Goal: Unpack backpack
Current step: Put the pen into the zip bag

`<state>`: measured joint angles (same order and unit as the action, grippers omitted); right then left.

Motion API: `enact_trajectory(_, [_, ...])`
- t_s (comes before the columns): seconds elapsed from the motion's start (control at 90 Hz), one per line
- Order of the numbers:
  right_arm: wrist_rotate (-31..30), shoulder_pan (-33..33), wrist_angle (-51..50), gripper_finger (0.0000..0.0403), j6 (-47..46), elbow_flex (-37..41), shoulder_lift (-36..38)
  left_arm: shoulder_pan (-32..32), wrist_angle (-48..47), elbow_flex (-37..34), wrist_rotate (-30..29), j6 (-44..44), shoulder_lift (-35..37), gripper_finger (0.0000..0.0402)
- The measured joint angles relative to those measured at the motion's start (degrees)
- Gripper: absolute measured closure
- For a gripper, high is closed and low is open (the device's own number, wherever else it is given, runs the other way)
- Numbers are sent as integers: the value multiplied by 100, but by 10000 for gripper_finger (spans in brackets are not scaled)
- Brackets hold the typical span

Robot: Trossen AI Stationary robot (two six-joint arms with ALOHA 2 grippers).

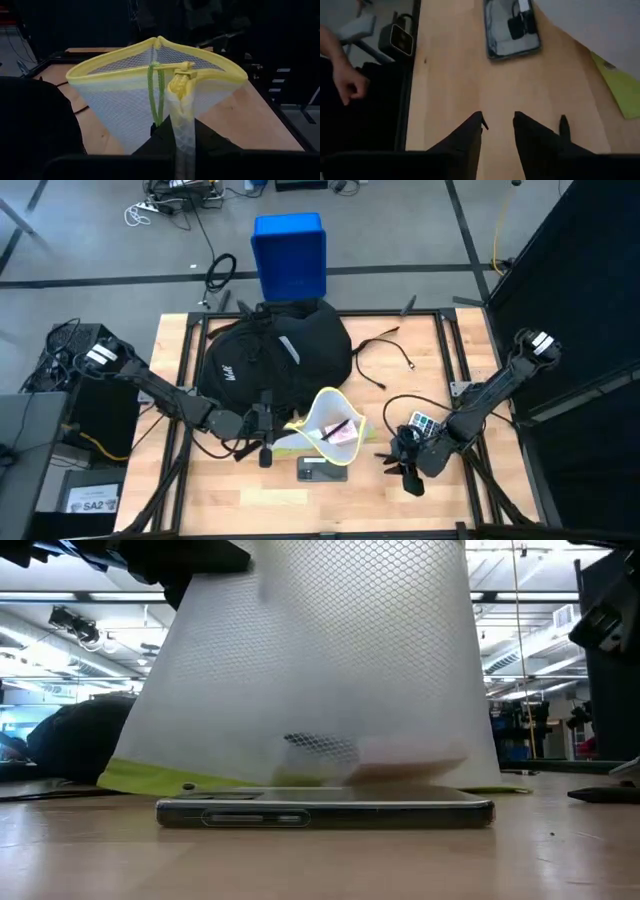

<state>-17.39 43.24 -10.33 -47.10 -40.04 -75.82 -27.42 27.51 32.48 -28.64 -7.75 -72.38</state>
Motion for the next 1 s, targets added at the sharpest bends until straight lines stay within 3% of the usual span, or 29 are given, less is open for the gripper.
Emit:
enact_trajectory(0.244, [-228, 61, -1726, 319, 82, -1252, -126, 0, 1, 0, 0, -1, 0, 402])
enact_trajectory(0.433, [-190, 10, -3142, 319, -224, -2082, -964, 0, 1, -1, 1, 0, 0, 402])
enact_trajectory(0.7, [638, -240, -3183, 315, -514, -2220, -2134, 0, 0, -1, 1, 0, 0, 402])
enact_trajectory(1.0, [609, -353, -3753, 314, -387, -2124, -1902, 0, 0, -1, 1, -2, 0, 402])
